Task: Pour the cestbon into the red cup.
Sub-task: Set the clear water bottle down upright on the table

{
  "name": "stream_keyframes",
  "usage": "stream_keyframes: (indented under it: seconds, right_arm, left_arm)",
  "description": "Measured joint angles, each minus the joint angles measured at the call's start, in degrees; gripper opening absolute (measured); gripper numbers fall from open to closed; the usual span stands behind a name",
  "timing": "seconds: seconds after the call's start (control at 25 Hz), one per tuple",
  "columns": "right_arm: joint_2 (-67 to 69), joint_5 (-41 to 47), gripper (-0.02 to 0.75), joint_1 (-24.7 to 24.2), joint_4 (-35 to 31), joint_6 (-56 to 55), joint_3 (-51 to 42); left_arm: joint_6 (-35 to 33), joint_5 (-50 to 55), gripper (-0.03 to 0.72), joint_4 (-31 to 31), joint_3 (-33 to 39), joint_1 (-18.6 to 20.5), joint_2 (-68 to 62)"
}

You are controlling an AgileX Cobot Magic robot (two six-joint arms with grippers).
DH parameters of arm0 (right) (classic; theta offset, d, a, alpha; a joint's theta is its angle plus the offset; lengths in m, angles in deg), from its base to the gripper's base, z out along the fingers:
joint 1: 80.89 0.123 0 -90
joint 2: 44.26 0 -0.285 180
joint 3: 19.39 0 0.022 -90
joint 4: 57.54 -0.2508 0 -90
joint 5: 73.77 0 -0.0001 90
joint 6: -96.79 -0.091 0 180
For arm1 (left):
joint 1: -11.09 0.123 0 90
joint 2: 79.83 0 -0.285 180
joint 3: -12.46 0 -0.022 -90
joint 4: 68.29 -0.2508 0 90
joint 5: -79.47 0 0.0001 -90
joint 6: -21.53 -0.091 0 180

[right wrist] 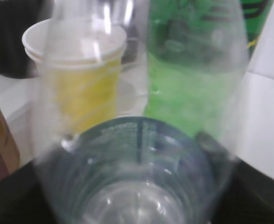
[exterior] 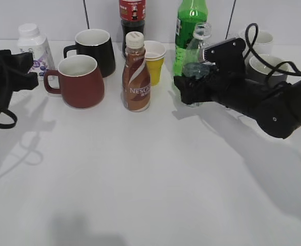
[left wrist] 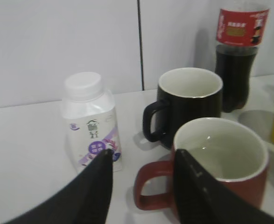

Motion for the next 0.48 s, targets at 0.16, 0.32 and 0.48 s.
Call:
stream_keyframes:
  seconds: [0.16,0.32,0.48]
  right_arm:
    - [-2.1,6.7,0.604,0.0,0.0,-1.6,0.0]
    - [-5.6,13.7,0.604,0.0,0.3,-5.9,0.0]
    - [-8.4,20.3,0.604,0.0,6.5,-12.5,0.0]
  left_arm:
    - [0.0,7.7,0.33,2.1,0.0,-0.9,4.7]
    - [0.0,17.2,0.33,2.5,0.0,-1.0,9.7]
    - [0.0,25.0,0.33,2.5,0.0,-1.0,15.0]
